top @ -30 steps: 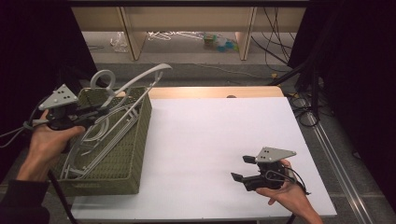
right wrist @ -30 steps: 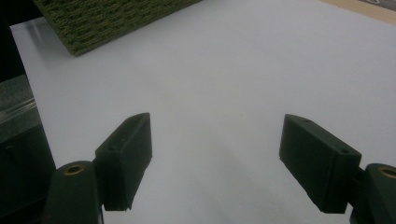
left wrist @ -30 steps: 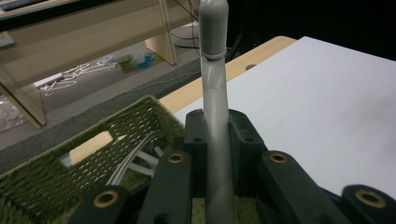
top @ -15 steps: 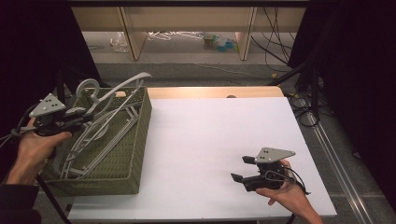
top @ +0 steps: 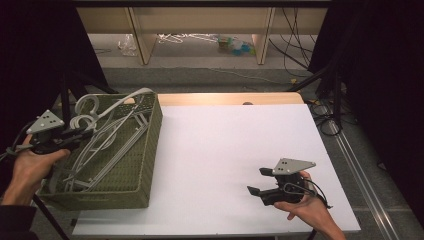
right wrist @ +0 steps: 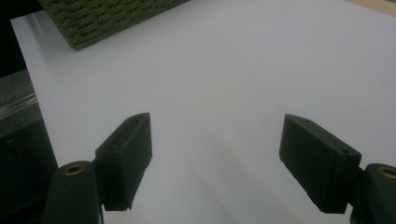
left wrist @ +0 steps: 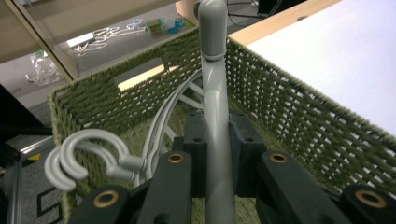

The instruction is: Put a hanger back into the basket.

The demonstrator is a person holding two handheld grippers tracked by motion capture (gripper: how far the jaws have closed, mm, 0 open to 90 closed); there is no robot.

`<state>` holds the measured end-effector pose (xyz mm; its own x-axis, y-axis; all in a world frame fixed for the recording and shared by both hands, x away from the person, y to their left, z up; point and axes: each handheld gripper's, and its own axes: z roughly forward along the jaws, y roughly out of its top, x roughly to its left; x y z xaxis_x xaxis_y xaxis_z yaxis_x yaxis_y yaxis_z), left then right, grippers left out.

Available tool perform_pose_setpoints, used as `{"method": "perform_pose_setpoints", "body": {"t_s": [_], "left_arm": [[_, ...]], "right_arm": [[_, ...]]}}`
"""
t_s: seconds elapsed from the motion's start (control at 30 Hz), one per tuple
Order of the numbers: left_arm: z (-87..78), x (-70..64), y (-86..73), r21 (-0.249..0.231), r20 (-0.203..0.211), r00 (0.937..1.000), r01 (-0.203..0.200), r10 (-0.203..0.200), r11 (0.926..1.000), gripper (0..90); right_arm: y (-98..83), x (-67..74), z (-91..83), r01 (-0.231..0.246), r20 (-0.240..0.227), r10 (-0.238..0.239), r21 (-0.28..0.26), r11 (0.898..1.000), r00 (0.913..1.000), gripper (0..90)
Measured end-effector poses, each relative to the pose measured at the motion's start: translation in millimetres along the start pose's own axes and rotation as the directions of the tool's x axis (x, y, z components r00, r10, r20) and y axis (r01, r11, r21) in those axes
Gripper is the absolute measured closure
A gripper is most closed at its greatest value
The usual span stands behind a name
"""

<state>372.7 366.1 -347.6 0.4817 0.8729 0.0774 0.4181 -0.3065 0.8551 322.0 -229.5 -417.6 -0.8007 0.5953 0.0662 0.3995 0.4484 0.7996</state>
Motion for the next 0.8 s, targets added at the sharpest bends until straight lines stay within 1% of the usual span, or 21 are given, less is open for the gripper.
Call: {"method": "perform_pose_setpoints", "body": {"t_s": [0.07, 0.13, 0.23, 0.27, 0.3, 0.33, 0.37, 0.4, 0.43, 0.47, 0.5, 0.53, 0.57, 0.6, 0.63, 0.67, 0.7, 0.73, 0.77, 0.8], "left_arm": [[2.0, 1.3, -2.3, 0.011, -0.008, 0.9999, 0.006, -0.006, 0.9999, 79.0], [5.5, 0.9, -4.0, 0.023, -0.004, 1.0000, 0.008, -0.008, 0.9997, 79.0], [10.0, 0.8, -3.9, 0.058, 0.004, 0.9999, -0.010, 0.010, 0.9983, 78.9], [11.9, 0.7, -4.4, 0.063, 0.003, 0.9999, -0.010, 0.010, 0.9980, 78.9], [13.5, 1.1, -5.3, 0.074, 0.003, 1.0000, -0.005, 0.005, 0.9972, 79.0], [16.6, 1.1, -7.3, 0.069, 0.010, 0.9999, 0.010, -0.011, 0.9976, 79.0], [18.6, 1.7, -9.3, 0.080, 0.016, 0.9998, 0.012, -0.013, 0.9967, 79.0], [21.0, 1.3, -11.5, 0.084, 0.018, 0.9995, 0.024, -0.026, 0.9962, 79.0], [22.3, 3.1, -13.6, 0.107, 0.022, 0.9997, 0.008, -0.011, 0.9942, 79.0], [25.6, 2.1, -15.8, 0.099, 0.022, 0.9991, 0.034, -0.036, 0.9946, 78.9], [26.2, 5.2, -17.1, 0.130, 0.029, 0.9995, 0.005, -0.009, 0.9915, 79.0], [29.1, 4.1, -19.0, 0.122, 0.025, 0.9991, 0.031, -0.034, 0.9921, 78.9], [29.1, 6.6, -20.0, 0.152, 0.031, 0.9995, 0.003, -0.008, 0.9883, 78.9], [30.9, 7.1, -21.5, 0.162, 0.034, 0.9994, 0.002, -0.007, 0.9868, 78.9], [34.2, 5.8, -23.5, 0.149, 0.028, 0.9990, 0.030, -0.035, 0.9884, 78.9], [34.1, 8.4, -24.2, 0.185, 0.029, 0.9995, 0.005, -0.011, 0.9827, 78.8], [37.6, 5.3, -26.4, 0.158, 0.007, 0.9975, 0.069, -0.071, 0.9850, 78.8], [36.7, 9.9, -27.7, 0.194, 0.012, 0.9991, 0.038, -0.041, 0.9803, 78.8], [37.5, 10.2, -29.2, 0.195, -0.006, 0.9981, 0.061, -0.061, 0.9790, 78.6], [37.1, 13.1, -30.7, 0.214, -0.012, 0.9985, 0.054, -0.053, 0.9753, 78.5]], "right_arm": [[-0.1, -0.1, 0.1, 0.003, -0.001, -0.003, 0.000, 1.000, 1.0000, 26.4], [0.0, -0.1, 0.4, -0.001, -0.004, 0.001, 0.000, 1.000, 1.0000, 26.4], [-0.6, 0.3, 1.2, 0.000, -0.007, 0.000, 0.007, 1.000, 1.0000, 26.4], [-0.6, 0.1, 1.4, 0.004, -0.005, -0.004, 0.004, 1.000, 1.0000, 26.4], [-0.5, 0.1, 1.4, 0.003, -0.006, -0.003, 0.003, 1.000, 1.0000, 26.3], [-0.6, -0.3, 1.6, 0.008, -0.004, -0.008, 0.001, 1.000, 1.0000, 26.1], [-0.7, -0.4, 1.4, 0.007, -0.003, -0.007, 0.002, 1.000, 1.0000, 25.9], [-0.7, -0.8, 1.5, 0.007, -0.008, -0.007, 0.003, 1.000, 0.9999, 25.8], [-0.7, -0.9, 1.6, 0.004, -0.005, -0.004, 0.004, 1.000, 1.0000, 25.9], [-0.7, -1.0, 1.8, 0.000, -0.007, 0.000, 0.006, 1.000, 1.0000, 25.8], [-1.0, -1.3, 2.5, 0.002, -0.004, -0.002, 0.008, 1.000, 1.0000, 25.7], [-1.4, -0.9, 2.9, -0.001, -0.005, 0.001, 0.010, 1.000, 1.0000, 25.7], [-1.6, -0.9, 3.5, 0.004, -0.008, -0.004, 0.012, 1.000, 1.0000, 25.7], [-1.6, -0.8, 4.0, 0.004, -0.012, -0.004, 0.016, 1.000, 0.9999, 25.8], [-1.7, -0.7, 4.3, 0.004, -0.013, -0.004, 0.018, 1.000, 0.9999, 25.7], [-1.6, -0.4, 4.4, 0.000, -0.014, 0.000, 0.021, 1.000, 0.9999, 25.7], [-1.8, -0.6, 5.0, 0.008, -0.012, -0.008, 0.020, 1.000, 0.9999, 25.7], [-1.9, -0.3, 5.0, 0.006, -0.011, -0.005, 0.019, 1.000, 0.9999, 25.7], [-1.7, -0.2, 4.7, 0.004, -0.015, -0.003, 0.020, 1.000, 0.9999, 25.7], [-1.6, -0.4, 4.7, 0.006, -0.014, -0.006, 0.019, 1.000, 0.9999, 25.7]]}}
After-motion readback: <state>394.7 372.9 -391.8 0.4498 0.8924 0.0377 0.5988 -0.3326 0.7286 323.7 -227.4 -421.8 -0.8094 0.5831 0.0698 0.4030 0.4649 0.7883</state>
